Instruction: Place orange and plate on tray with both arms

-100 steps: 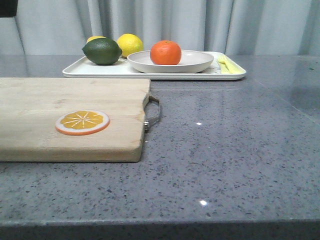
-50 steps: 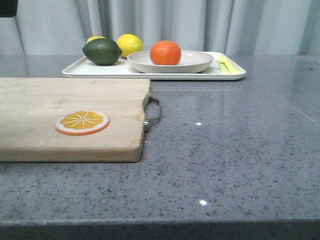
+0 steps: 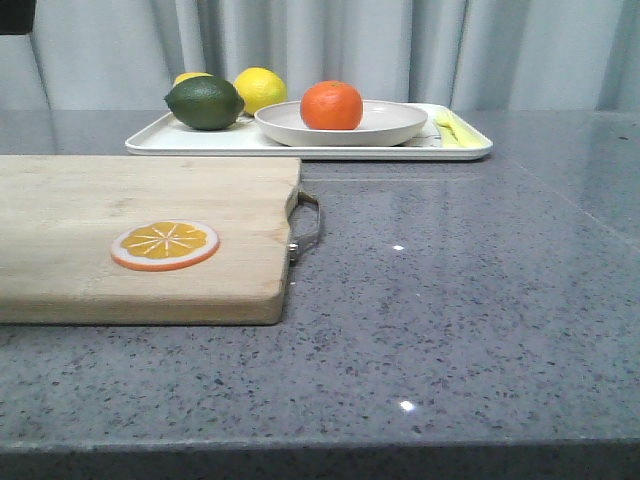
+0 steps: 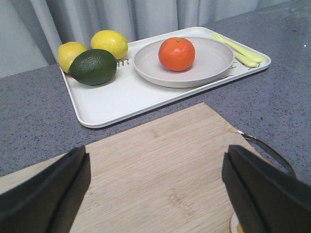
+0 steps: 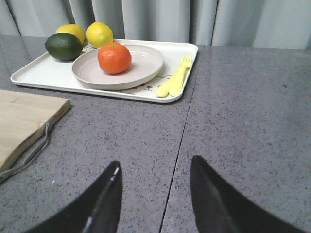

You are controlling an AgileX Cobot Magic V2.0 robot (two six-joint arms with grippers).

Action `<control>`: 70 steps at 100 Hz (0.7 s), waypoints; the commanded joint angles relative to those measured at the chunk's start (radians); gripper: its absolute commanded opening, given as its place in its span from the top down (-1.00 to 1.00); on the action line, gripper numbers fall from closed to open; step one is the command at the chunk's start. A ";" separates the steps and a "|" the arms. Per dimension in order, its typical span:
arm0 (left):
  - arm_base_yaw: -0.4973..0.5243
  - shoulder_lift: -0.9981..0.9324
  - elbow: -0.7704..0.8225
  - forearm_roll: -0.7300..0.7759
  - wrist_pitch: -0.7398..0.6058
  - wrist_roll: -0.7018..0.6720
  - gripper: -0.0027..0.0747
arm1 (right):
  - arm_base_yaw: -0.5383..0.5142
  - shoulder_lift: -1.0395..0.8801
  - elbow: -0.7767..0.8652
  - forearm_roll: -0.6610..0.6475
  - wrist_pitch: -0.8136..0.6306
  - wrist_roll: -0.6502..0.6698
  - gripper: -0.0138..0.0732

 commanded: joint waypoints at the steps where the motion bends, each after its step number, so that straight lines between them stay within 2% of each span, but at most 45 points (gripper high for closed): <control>1: 0.004 -0.004 -0.027 -0.001 -0.047 0.001 -0.31 | -0.005 0.003 -0.029 0.008 -0.115 -0.010 -0.03; 10: 0.004 -0.004 -0.027 -0.001 -0.047 0.001 -0.06 | -0.005 0.003 -0.029 0.008 -0.142 -0.010 0.14; 34: 0.004 -0.004 -0.027 -0.001 -0.047 0.001 0.72 | -0.005 0.003 -0.029 0.008 -0.158 -0.010 0.85; 42: 0.004 -0.004 -0.027 -0.001 -0.047 0.001 0.98 | -0.005 0.003 -0.029 0.008 -0.158 -0.010 0.83; 70: 0.004 -0.004 -0.027 -0.001 -0.047 0.001 0.98 | -0.005 0.003 -0.029 0.008 -0.157 -0.010 0.84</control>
